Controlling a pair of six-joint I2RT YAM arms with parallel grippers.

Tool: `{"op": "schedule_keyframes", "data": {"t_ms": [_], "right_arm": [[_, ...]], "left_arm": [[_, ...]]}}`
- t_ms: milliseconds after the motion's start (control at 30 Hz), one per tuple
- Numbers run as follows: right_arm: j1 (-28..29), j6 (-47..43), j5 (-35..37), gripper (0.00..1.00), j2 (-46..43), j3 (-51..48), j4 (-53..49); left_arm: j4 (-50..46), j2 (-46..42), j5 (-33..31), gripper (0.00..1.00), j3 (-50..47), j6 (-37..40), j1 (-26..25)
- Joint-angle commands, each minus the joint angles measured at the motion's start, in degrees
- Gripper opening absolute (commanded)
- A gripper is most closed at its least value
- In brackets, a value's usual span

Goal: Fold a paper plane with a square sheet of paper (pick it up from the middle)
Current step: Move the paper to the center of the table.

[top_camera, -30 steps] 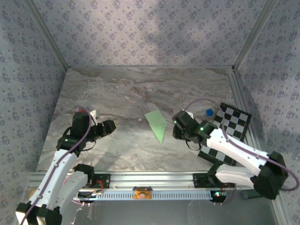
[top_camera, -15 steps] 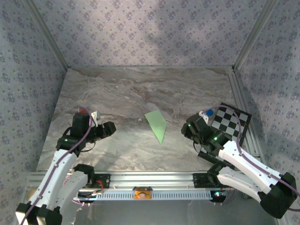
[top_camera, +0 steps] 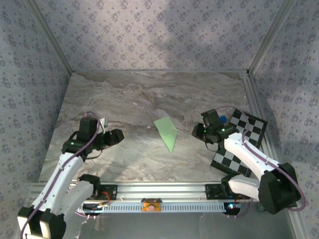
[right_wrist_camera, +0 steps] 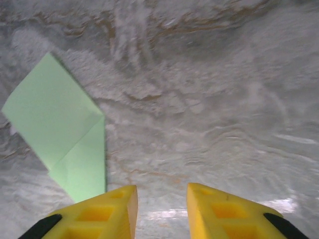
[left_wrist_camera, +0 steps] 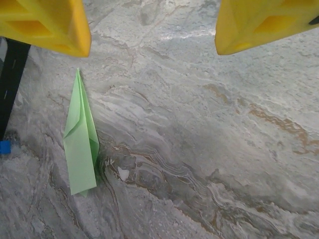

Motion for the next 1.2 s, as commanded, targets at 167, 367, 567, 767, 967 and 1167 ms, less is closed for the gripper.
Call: {"op": "schedule_keyframes", "data": {"t_ms": [167,367,567,767,967,1167], "right_arm": [[3.67,-1.10,-15.02,0.18,16.39,4.80,13.07],[5.85,-3.37,-17.99,0.12,28.19,12.40,12.59],[7.53,-1.44,-19.39,0.12,33.68,13.41,14.86],[11.50,4.24,-13.77,0.11,35.41,11.76,15.39],[15.89,16.09,-7.86,0.12,35.04,8.78,20.25],[18.20,25.80,-9.10,0.13,33.87,5.27,35.28]], "left_arm": [[4.88,11.29,6.88,0.58,6.12,-4.47,0.36],[4.02,13.90,6.63,0.58,7.98,-4.49,0.38],[8.40,14.80,9.69,0.57,5.49,-6.52,0.36],[10.47,15.80,11.40,0.57,4.88,-7.16,0.32],[14.42,19.80,11.59,0.56,4.75,-7.85,0.26],[19.14,27.17,12.62,0.50,8.23,-10.98,-1.23]]}}
